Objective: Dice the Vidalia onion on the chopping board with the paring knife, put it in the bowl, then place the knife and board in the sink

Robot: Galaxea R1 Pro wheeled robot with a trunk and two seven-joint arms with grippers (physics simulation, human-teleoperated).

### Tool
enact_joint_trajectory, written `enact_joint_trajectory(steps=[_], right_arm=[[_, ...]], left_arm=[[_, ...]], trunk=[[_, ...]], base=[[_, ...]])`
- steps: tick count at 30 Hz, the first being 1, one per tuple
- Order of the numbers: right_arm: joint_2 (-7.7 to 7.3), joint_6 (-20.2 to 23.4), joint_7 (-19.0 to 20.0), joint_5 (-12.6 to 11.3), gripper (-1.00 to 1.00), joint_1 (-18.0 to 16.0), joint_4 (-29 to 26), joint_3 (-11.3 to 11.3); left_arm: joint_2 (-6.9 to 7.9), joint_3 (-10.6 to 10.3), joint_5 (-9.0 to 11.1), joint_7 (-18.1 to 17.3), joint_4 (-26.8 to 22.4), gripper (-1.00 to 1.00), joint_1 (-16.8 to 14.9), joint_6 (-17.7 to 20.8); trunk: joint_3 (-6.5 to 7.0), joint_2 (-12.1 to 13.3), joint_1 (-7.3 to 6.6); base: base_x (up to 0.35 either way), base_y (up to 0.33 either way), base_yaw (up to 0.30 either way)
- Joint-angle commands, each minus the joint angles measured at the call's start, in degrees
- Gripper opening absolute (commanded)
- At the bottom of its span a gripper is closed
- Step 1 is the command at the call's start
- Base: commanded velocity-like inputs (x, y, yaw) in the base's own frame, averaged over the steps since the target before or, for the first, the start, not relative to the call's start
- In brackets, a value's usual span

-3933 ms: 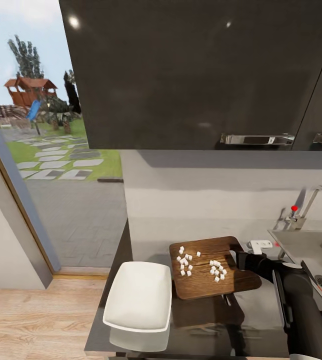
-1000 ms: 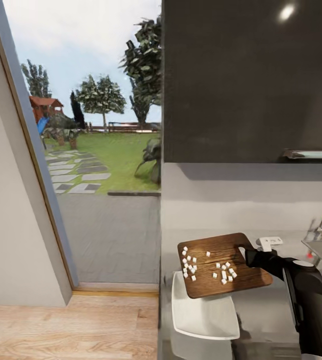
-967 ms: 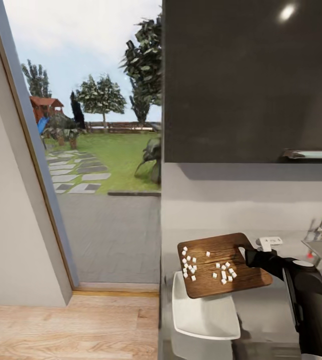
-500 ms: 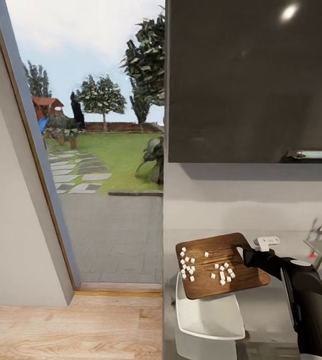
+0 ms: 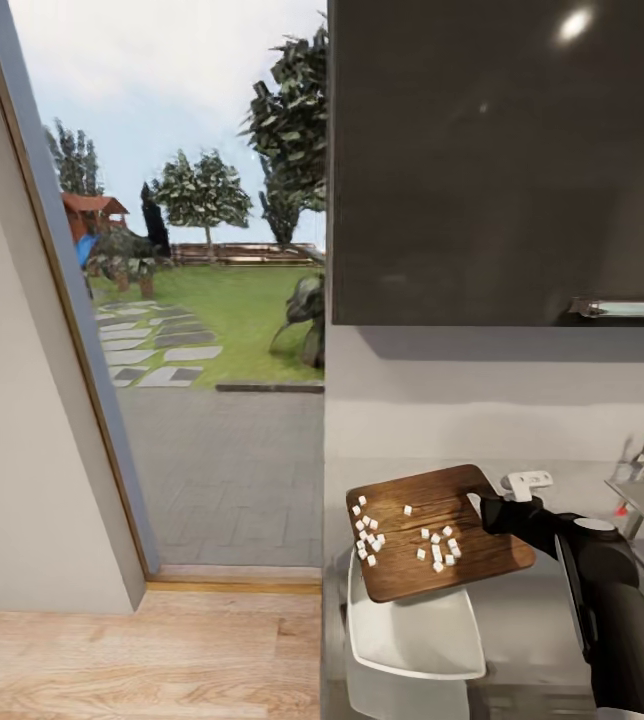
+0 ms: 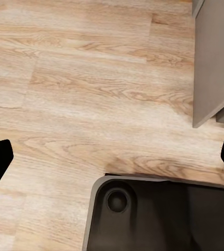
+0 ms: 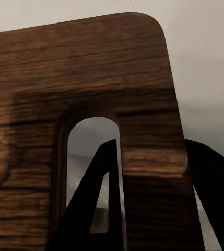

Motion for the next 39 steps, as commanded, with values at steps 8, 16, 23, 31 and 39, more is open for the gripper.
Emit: enact_joint_trajectory(steps=[8, 16, 23, 31, 39], right_arm=[[0.0, 0.1, 0.7, 0.6, -1.0, 0.0, -0.1, -0.1], [0.0, 0.0, 0.7, 0.6, -1.0, 0.0, -0.1, -0.1], [0.0, 0.0, 0.7, 0.6, -1.0, 0.0, -0.1, -0.1], [0.0, -0.1, 0.8, 0.6, -1.0, 0.0, -0.1, 0.0], [0.0, -0.1, 0.8, 0.6, -1.0, 0.0, -0.1, 0.0]], left_arm=[[-0.07, 0.5, -0.4, -0.3, -0.1, 1.0, 0.0, 0.0], [-0.07, 0.5, -0.4, -0.3, -0.1, 1.0, 0.0, 0.0], [-0.07, 0.5, -0.4, -0.3, -0.1, 1.0, 0.0, 0.0], [-0.07, 0.5, -0.4, -0.3, -0.1, 1.0, 0.0, 0.0], [-0.07, 0.5, -0.4, -0.3, -0.1, 1.0, 0.0, 0.0]], trunk=[[-0.01, 0.0, 0.02], [-0.01, 0.0, 0.02], [-0.01, 0.0, 0.02], [-0.01, 0.0, 0.02], [-0.01, 0.0, 0.02]], base=[[0.0, -0.146, 0.0], [0.0, -0.004, 0.0], [-0.144, 0.0, 0.0], [-0.009, 0.0, 0.0], [-0.069, -0.061, 0.0]])
